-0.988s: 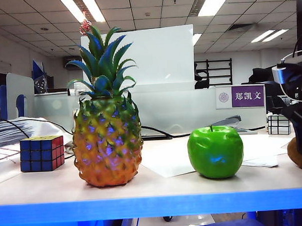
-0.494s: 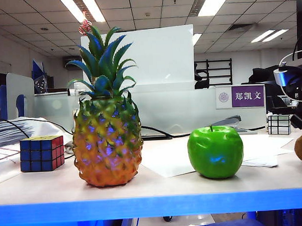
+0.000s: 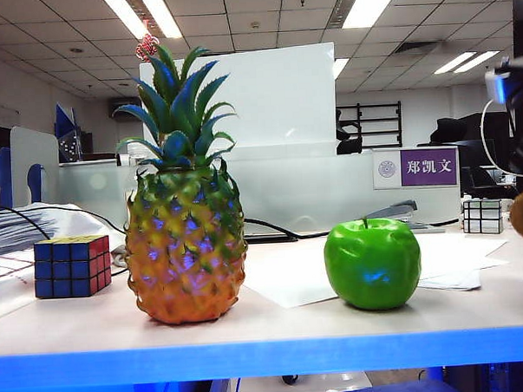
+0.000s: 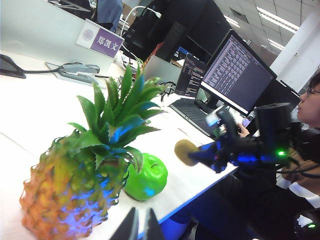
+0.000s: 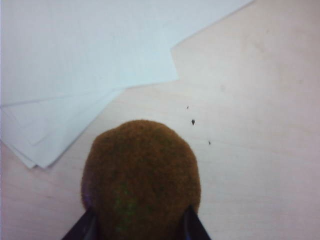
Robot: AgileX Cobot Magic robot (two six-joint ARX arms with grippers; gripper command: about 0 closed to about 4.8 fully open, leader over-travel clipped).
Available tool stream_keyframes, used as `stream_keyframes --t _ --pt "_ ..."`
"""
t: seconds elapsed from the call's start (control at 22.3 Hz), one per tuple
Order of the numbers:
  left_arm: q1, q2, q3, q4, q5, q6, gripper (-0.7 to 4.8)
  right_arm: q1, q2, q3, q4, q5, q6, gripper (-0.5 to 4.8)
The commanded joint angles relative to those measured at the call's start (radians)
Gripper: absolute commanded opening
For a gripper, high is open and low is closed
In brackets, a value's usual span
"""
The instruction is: Arrange all the fruits from large to small from left to right in a row.
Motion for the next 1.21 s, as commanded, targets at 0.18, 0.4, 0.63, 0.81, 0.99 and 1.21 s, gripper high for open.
stream_keyframes --t 0.18,0.4,0.63,0.81,0.99,1.21 --pt "0.000 -0.002 0.003 0.013 0.006 0.007 0.31 0.002 -0.058 0.007 -0.052 -0.108 0.034 -0.05" --pt "0.000 -0.002 0.003 0.013 0.004 0.006 0.31 0.002 0.004 0.005 -0.037 -0.101 0.023 -0.05" --pt "0.000 -0.002 0.003 0.013 0.008 0.006 0.31 0.002 0.137 -0.001 0.030 -0.101 0.023 -0.05" --pt "0.000 -0.002 0.003 0.013 0.014 0.002 0.31 0.002 0.201 -0.002 0.045 -0.093 0.025 0.09" --pt "0.000 -0.002 0.003 0.013 0.029 0.003 0.31 0.002 0.201 -0.002 0.051 -0.072 0.030 3.16" --pt "0.000 -0.002 0.003 0.013 0.029 0.003 0.31 0.002 0.199 0.002 0.051 0.000 0.065 4.79"
